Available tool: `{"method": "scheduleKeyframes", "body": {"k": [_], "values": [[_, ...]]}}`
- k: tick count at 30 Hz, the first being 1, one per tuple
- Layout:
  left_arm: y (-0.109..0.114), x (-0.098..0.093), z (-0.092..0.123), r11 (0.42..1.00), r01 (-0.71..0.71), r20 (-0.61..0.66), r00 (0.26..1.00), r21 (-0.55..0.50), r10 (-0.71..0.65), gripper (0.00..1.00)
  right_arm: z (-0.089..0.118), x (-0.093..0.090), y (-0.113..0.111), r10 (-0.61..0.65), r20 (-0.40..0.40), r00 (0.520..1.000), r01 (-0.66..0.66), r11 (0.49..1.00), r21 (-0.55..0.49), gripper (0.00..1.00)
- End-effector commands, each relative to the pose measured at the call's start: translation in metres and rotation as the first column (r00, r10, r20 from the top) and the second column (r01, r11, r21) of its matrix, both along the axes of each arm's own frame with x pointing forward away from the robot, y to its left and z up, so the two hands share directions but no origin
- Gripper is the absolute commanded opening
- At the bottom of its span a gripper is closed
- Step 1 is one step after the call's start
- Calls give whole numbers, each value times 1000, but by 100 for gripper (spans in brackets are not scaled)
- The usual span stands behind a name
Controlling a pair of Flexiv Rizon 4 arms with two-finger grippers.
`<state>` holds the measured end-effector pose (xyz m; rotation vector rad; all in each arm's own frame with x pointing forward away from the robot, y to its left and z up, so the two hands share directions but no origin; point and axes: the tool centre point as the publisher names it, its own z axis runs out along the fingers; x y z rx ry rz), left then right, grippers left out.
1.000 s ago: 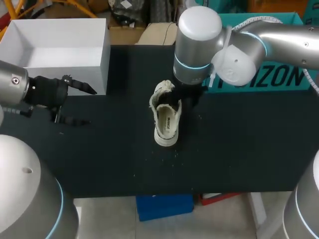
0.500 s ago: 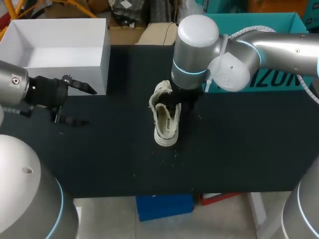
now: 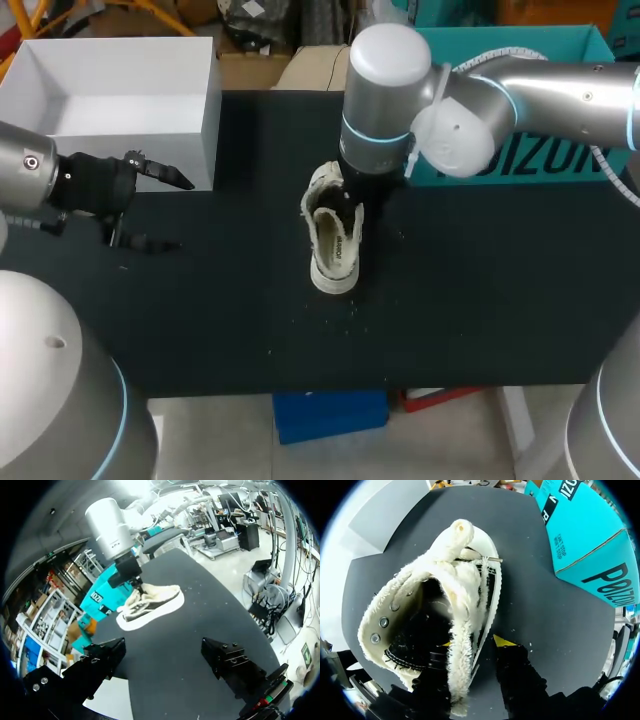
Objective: Take the shoe out of the shoebox, open the shoe tongue, remove and reinsert the insole, then place the shoe into the shoebox
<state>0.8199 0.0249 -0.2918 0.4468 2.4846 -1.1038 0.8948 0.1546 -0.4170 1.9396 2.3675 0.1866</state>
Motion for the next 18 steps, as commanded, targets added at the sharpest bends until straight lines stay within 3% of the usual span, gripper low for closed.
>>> {"method": "scheduleKeyframes", "body": {"k": [1,6,14,18], "values": [[-1,0,-1,1000,-2,3,1000,1,2,100,0,3,-1,4,-12,1000,-4,1000,3,0],[-1,0,-1,1000,-2,3,1000,1,2,100,23,2,-8,28,-37,999,-26,999,48,0],[-1,0,-1,1000,-2,3,1000,1,2,100,89,3,-33,67,-34,997,-64,995,83,0],[-1,0,-1,1000,-2,3,1000,1,2,100,134,5,-42,287,58,956,-293,944,155,0]]}}
